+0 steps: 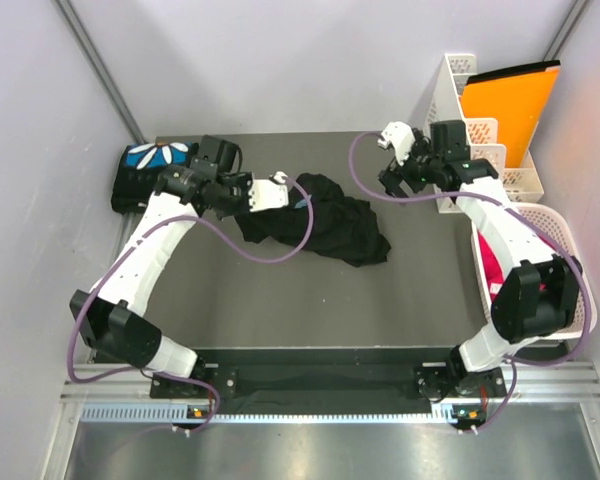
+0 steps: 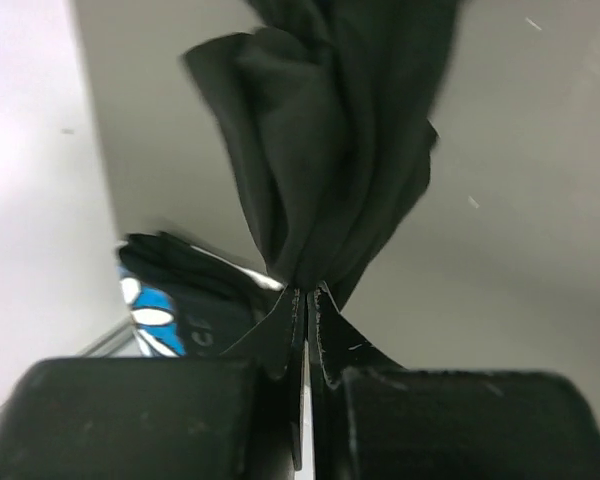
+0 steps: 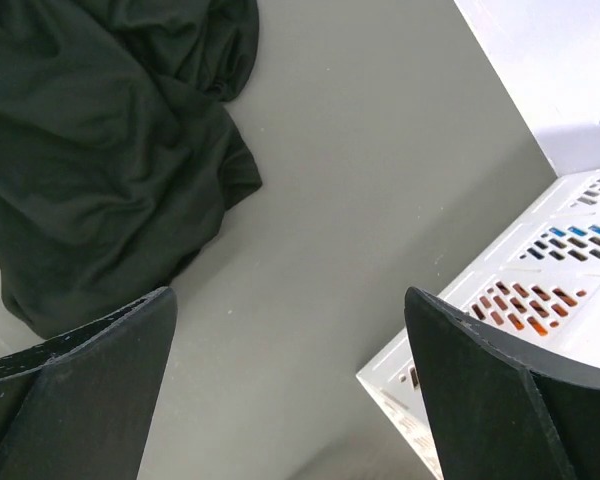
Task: Fold and stack the t-shirts
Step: Flatten the tshirt out
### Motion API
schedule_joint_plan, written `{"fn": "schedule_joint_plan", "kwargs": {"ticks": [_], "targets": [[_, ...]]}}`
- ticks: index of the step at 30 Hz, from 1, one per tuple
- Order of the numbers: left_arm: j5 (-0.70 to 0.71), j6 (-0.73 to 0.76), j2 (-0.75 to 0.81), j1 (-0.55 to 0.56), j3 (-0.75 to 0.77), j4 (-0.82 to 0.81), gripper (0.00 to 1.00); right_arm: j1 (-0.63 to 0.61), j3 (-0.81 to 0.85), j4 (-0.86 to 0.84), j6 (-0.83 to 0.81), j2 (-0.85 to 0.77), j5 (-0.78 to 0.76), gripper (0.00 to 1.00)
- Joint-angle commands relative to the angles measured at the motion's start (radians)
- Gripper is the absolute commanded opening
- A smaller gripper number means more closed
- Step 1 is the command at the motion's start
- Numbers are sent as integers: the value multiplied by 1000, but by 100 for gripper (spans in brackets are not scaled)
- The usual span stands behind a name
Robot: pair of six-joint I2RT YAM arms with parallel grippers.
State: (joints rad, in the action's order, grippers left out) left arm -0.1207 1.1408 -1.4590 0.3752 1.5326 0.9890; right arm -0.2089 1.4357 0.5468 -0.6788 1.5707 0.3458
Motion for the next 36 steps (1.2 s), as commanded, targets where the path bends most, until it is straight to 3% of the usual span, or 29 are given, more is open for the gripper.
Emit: {"fn": "schedule_joint_plan", "kwargs": {"ticks": [1,7,8,9,10,11,14,18,19,23,27,31,36], "targets": [[-77,79,-40,-27,110,272,0,11,72,-19,50,11,38,95],[9,106,-118,-29,124,433,0,20,107,-1,108,71,108,95],[16,90,-126,-29,124,412,7,25,120,17,116,98,122,96],[18,83,-130,-30,124,409,25,26,132,19,128,115,131,95],[13,82,-129,-30,123,402,52,31,158,21,157,130,140,96],[7,82,-121,-33,120,392,69,34,175,21,169,167,150,95],[15,63,-92,-36,83,292,69,46,244,10,223,242,182,95],[62,11,-44,-42,8,76,77,49,316,-13,249,325,216,94],[76,-16,-31,-45,-17,-78,79,48,346,-13,252,342,225,94],[90,-49,15,-44,-91,-292,78,48,416,-2,275,451,223,92],[78,-82,9,-42,-89,-334,77,52,425,89,217,471,205,90],[89,-124,8,-42,-92,-368,76,63,465,342,76,502,200,86],[90,-173,11,-42,-103,-440,76,71,404,456,-71,488,183,83]]}}
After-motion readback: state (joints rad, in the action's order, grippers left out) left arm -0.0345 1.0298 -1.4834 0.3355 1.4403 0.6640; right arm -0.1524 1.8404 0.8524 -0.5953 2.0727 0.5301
